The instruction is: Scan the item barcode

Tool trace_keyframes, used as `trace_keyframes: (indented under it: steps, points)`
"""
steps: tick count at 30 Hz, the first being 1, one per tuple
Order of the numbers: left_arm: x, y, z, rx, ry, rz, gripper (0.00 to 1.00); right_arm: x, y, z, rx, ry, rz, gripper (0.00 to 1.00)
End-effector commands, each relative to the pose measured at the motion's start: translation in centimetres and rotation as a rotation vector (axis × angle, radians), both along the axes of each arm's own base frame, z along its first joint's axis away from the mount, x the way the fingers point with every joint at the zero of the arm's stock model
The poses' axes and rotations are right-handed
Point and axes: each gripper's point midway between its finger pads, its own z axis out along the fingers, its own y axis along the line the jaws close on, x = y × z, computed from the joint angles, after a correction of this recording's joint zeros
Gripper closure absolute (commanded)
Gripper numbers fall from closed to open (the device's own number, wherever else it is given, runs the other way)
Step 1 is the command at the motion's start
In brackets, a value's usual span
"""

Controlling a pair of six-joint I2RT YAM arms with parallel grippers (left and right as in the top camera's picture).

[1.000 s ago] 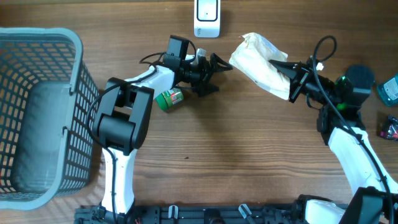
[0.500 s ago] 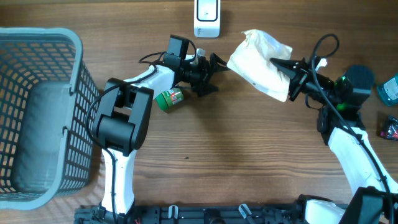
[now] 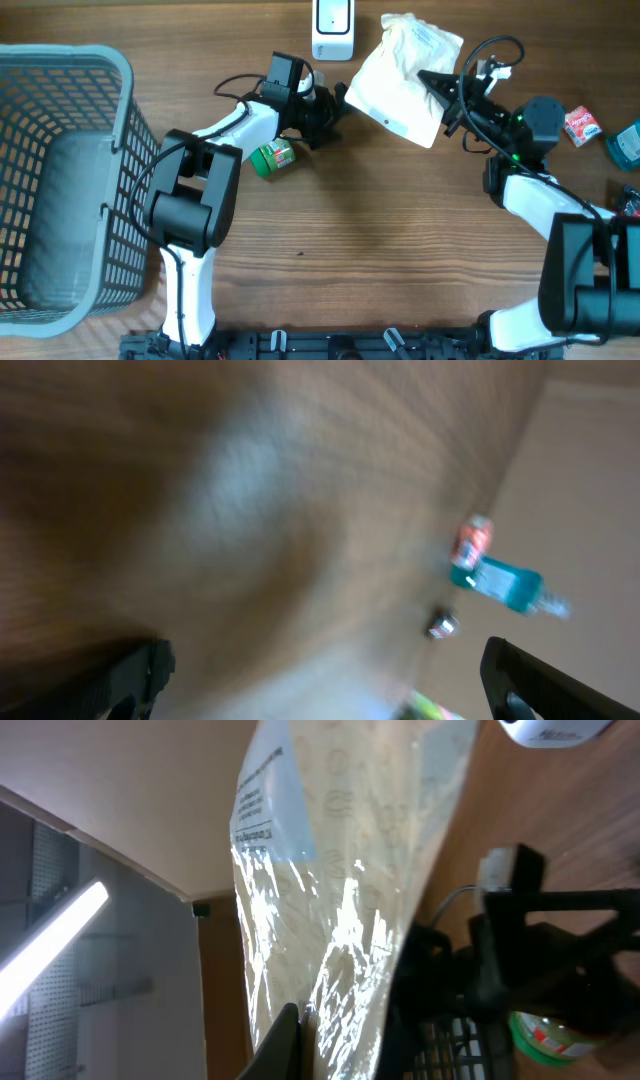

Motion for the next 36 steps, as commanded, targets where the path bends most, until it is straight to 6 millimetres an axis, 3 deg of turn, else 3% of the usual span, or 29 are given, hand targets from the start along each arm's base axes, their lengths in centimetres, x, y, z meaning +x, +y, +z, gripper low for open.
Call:
trace_keyframes:
  steps: [1,3,7,9,12,15,17,21,25,31,36]
  points:
    - [2.8,4.5,-1.8,0.245,-0.119,0.121,0.00,0.5,-0.6,2.5,-0.023,-0.127,-0.020,0.95]
    - [3.8,4.6,0.8,0.252,-0.206,0.109,0.00,0.8,-1.1,2.5,-0.033,-0.133,-0.040,0.95]
    - [5.2,5.5,5.5,0.316,-0.320,0.111,0.00,1.8,-1.2,0.4,-0.083,-0.059,-0.061,0.95]
    - [5.7,5.8,8.2,0.363,-0.382,0.102,0.00,2.2,-0.5,0.2,-0.123,-0.085,-0.051,0.95]
    - [5.9,6.1,11.8,0.409,-0.457,0.081,0.00,3.4,1.5,1.9,-0.194,-0.201,-0.019,0.95]
    - [6.1,6.1,14.3,0.409,-0.509,0.075,0.00,5.1,3.1,3.2,-0.282,-0.283,-0.006,0.95]
    - [6.4,6.4,15.8,0.404,-0.540,0.089,0.00,6.9,4.2,2.7,-0.348,-0.260,0.008,0.95]
    - [6.5,7.5,17.5,0.466,-0.608,0.090,0.00,10.1,5.8,1.7,-0.392,-0.265,0.043,0.95]
    - [6.4,11.8,18.6,0.675,-0.621,0.186,0.00,13.4,6.3,-0.3,-0.368,-0.233,0.051,0.95]
    - [6.3,16.3,19.7,0.762,-0.601,0.256,0.00,15.9,6.6,-3.6,-0.399,-0.198,0.008,0.95]
    - [6.6,17.5,19.9,0.769,-0.595,0.280,0.00,16.8,6.6,-4.2,-0.432,-0.190,-0.055,0.95]
